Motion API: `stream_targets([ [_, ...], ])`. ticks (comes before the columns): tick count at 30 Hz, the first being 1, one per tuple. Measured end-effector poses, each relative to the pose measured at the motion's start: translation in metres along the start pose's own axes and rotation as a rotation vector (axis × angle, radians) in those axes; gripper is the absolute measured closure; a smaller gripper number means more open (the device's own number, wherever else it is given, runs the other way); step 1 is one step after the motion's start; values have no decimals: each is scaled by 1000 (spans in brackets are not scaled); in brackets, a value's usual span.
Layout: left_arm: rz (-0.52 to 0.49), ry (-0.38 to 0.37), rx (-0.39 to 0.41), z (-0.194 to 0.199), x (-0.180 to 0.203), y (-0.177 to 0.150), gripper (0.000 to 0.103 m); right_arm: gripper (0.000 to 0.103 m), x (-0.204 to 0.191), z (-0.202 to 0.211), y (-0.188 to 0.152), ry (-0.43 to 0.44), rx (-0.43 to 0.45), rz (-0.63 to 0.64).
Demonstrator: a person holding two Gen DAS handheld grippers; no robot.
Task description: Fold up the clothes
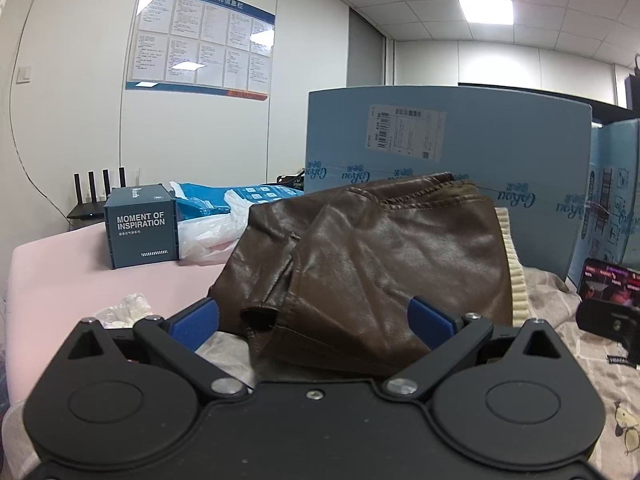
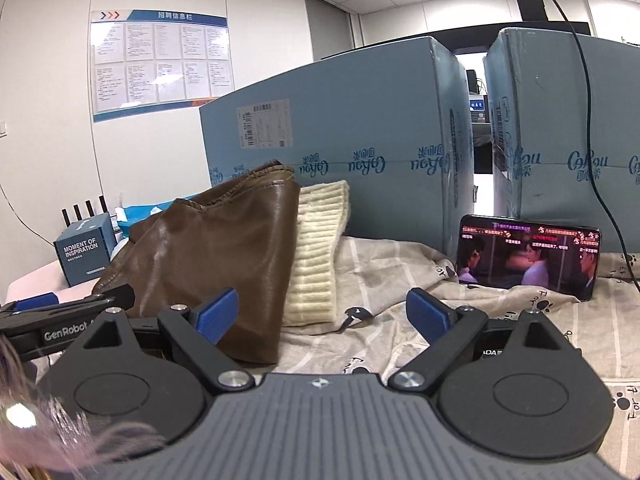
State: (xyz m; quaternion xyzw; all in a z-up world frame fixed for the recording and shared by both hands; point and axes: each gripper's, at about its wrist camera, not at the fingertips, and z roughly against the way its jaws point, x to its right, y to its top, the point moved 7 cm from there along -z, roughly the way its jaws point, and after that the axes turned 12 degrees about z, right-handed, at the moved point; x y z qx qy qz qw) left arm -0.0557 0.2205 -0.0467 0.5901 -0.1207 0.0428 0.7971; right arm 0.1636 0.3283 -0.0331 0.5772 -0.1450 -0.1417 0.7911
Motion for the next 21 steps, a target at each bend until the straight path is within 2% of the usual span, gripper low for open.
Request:
stream_targets([
  [10, -28, -12, 3, 7, 11, -2, 0, 13, 0, 4, 1, 19, 17, -9],
  [21, -27, -12, -2, 9, 7, -3, 0, 13, -1, 2, -1, 15, 5, -5],
])
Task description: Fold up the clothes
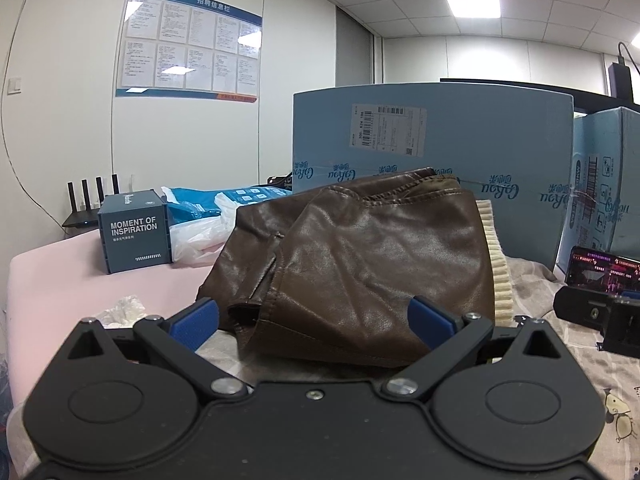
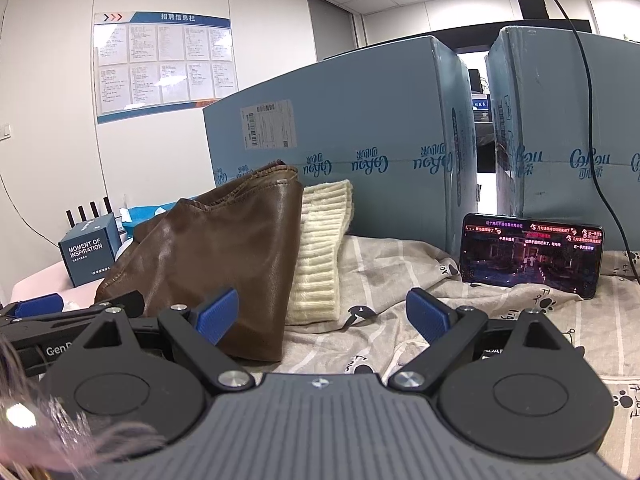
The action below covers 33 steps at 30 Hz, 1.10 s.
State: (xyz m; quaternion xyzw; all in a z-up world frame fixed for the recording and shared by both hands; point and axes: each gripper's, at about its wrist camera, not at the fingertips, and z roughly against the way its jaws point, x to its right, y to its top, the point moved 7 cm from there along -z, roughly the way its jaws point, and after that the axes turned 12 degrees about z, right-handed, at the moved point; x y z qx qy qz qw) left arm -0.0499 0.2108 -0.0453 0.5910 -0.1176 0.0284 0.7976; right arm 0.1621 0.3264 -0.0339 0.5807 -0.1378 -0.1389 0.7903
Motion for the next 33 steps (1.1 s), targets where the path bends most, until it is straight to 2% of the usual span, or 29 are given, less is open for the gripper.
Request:
stream_targets([
  [33, -16, 13, -29, -2, 0, -8, 0, 13, -1, -3, -3, -15, -24, 22],
])
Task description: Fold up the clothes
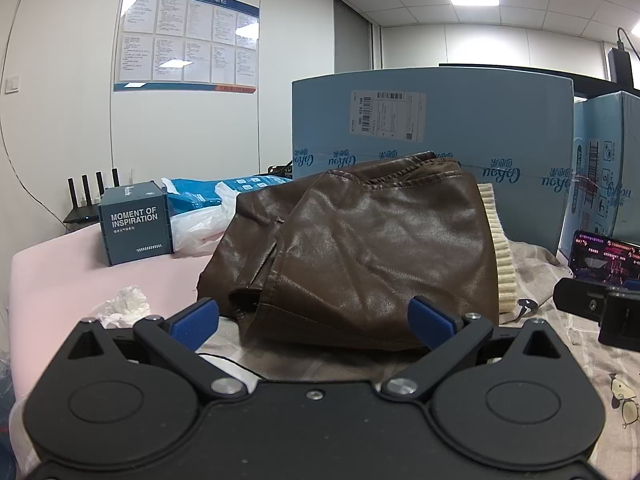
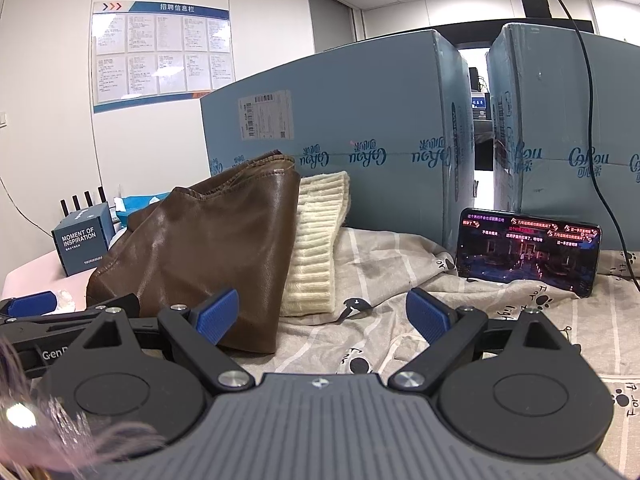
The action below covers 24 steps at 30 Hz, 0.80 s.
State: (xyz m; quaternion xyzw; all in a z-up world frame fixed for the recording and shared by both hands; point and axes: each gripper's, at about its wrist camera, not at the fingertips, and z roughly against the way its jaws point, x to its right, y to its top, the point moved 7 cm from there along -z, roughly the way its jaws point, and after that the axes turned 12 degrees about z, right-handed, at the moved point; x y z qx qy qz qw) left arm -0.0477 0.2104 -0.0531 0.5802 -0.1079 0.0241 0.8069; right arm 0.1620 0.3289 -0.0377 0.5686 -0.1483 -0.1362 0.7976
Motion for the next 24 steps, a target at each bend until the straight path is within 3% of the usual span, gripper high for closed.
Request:
stream_targets([
  [24, 16, 7, -15, 2, 0, -4, 0, 13, 0, 0, -1, -9, -6, 10],
])
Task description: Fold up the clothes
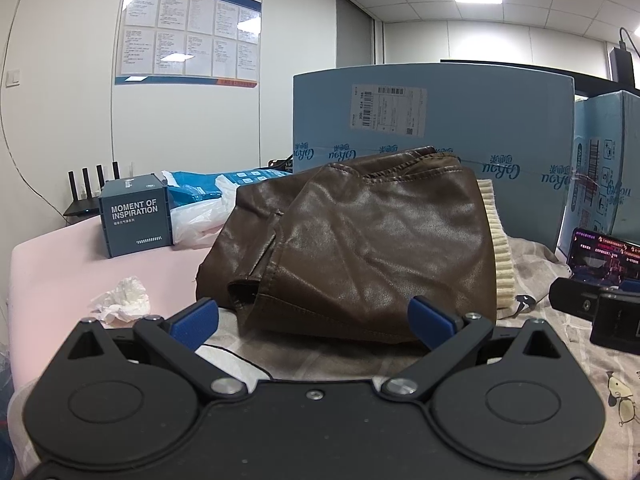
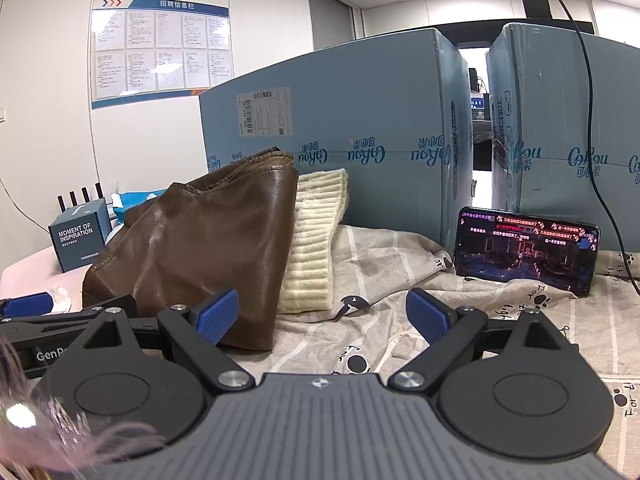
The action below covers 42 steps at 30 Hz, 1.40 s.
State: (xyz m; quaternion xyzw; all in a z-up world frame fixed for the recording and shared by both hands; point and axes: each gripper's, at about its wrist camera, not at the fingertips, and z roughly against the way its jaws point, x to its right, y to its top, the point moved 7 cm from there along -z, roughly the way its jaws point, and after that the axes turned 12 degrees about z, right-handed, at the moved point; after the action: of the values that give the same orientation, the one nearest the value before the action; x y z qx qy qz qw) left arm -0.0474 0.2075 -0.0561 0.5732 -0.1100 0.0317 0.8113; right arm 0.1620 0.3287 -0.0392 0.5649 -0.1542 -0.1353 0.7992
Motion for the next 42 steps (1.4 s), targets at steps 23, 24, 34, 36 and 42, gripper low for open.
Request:
stream_targets([
  [23, -1, 11, 3, 0, 0, -2, 0, 13, 0, -1, -2, -5, -8, -1],
  [24, 0, 10, 2, 0, 0, -2, 0, 13, 0, -1, -2, -6, -7, 0],
  [34, -4, 12, 3, -1, 0, -1, 0, 13, -1, -2, -2, -6, -8, 1],
  [36, -4, 15, 3, -1, 0, -1, 0, 13, -1, -2, -2, -7, -9, 2],
  [42, -2, 16, 3, -1, -1, -1, 0, 13, -1, -2, -3, -6, -15, 5],
])
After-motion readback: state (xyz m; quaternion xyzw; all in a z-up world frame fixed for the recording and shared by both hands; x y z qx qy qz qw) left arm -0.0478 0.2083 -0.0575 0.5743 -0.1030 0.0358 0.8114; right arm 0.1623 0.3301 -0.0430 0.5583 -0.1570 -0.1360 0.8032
